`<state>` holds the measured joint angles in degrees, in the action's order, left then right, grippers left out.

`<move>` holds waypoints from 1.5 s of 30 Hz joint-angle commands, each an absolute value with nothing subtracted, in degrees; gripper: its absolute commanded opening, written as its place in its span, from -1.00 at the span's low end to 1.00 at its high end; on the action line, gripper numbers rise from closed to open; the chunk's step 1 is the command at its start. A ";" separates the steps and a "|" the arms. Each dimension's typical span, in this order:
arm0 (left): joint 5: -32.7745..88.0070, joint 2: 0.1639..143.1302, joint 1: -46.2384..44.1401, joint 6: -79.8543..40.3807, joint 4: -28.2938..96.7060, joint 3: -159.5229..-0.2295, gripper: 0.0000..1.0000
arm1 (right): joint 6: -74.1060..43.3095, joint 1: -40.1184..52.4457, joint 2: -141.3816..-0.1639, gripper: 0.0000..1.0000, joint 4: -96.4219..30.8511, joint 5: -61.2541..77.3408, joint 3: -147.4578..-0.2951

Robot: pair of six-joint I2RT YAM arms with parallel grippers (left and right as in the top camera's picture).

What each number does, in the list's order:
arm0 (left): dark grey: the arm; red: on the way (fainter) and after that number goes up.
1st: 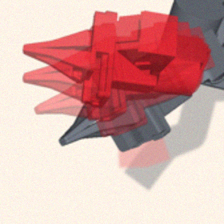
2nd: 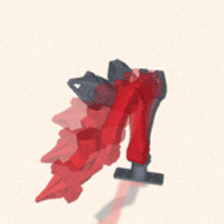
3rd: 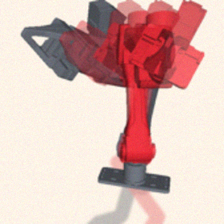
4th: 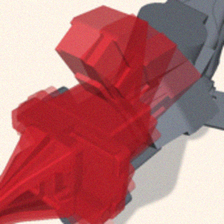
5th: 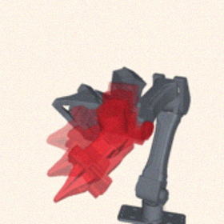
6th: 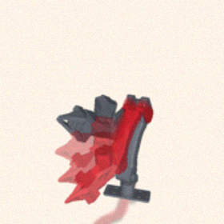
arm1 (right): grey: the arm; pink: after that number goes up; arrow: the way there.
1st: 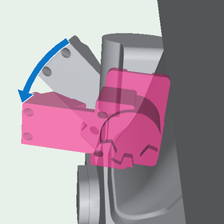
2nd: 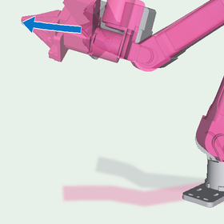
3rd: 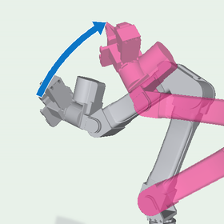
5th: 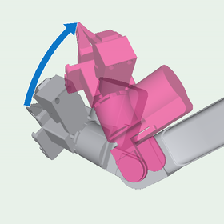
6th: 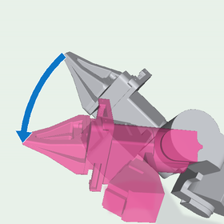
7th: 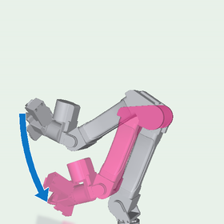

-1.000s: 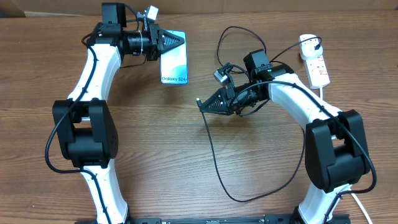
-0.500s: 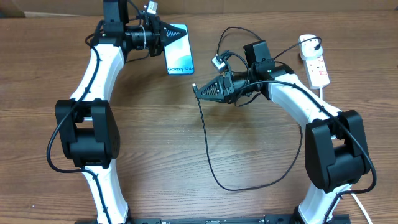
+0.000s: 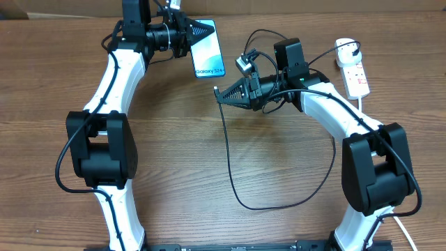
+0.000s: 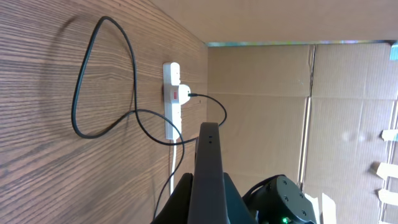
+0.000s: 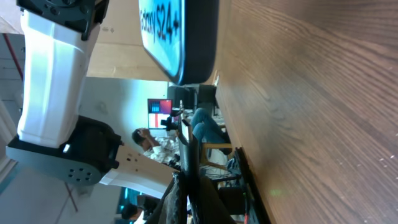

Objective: Plug charger to phone and switch on socket
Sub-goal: 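Carry the connector with the right gripper toward the phone's bottom port, then push the USB-C connector into the phone's port with the right gripper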

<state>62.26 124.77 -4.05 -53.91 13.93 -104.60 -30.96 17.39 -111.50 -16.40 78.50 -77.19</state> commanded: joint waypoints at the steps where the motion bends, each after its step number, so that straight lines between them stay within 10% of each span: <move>1: 62.24 124.81 -4.21 -55.57 13.39 -105.25 -0.91 | -32.21 17.65 -110.15 -0.92 -15.92 80.77 -77.38; 45: 64.12 124.81 -5.93 -56.80 13.06 -105.25 -0.92 | -36.23 15.77 -110.17 -0.93 -7.84 80.01 -77.32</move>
